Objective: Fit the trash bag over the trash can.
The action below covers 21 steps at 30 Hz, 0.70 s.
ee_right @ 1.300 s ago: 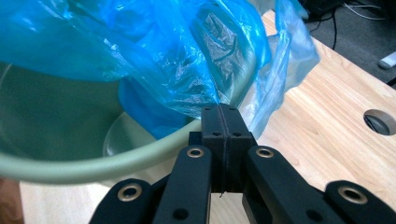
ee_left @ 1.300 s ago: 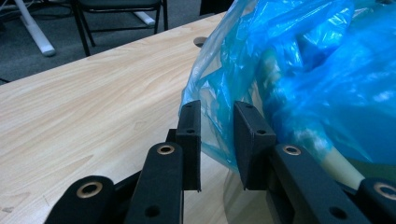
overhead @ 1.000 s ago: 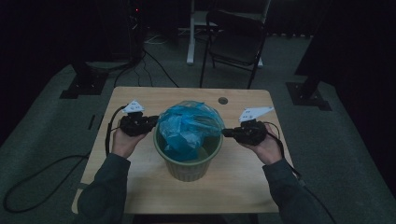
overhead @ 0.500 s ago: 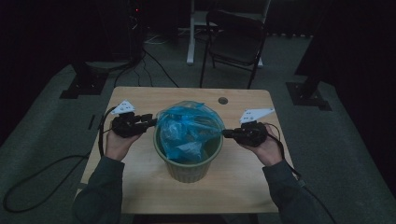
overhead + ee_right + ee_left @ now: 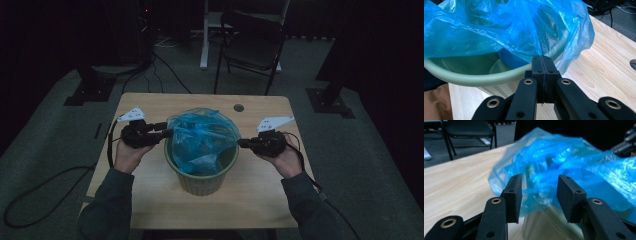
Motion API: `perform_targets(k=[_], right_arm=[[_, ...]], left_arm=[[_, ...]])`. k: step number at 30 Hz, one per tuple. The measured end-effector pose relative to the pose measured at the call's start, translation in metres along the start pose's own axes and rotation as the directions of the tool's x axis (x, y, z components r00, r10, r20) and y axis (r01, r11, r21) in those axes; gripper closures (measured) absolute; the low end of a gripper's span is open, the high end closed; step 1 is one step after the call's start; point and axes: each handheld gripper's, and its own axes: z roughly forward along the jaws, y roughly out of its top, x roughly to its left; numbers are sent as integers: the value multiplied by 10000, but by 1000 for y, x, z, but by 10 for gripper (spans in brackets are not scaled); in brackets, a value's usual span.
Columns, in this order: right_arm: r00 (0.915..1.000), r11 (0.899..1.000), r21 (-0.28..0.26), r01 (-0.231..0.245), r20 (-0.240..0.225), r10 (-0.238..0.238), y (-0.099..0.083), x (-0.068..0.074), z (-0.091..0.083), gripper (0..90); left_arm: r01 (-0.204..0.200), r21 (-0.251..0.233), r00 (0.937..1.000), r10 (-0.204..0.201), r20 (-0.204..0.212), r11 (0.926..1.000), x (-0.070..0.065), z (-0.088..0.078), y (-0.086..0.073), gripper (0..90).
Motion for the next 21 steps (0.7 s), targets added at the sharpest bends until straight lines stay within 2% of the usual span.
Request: perform_targets(k=[3,4,5,8,10,15,19,21], right_arm=[[10000,10000,-6,31,-11,-31,-1,0,0,900],[10000,10000,-7,23,-12,-23,-2,0,0,900],[10000,10000,-33,-27,-53,27,-2,1,-1,900],[10000,10000,-14,-17,-94,17,-3,2,-2,900],[9999,10000,-30,-23,-110,23,-4,2,-3,900],[9998,10000,-36,-38,-208,37,-6,4,-5,900],[9995,10000,-34,-67,-297,66,-9,6,-8,900],[9994,10000,-23,-78,-341,77,-10,7,-9,900]], left_arm=[[37,51,10000,-37,0,10000,-2,1,-2,607],[-24,-23,10000,24,30,10000,-5,0,-4,607],[-95,-50,10000,95,16,9999,-6,-1,-4,649],[-287,-110,9994,285,-220,9995,-11,-6,-4,697],[-356,-205,9991,352,-236,9992,-12,-10,-5,740],[-200,-524,9997,206,105,9984,-15,-23,-12,866],[-307,-502,9995,312,76,9983,-20,-30,-18,891],[-224,-548,9996,234,168,9982,-21,-32,-20,895]])
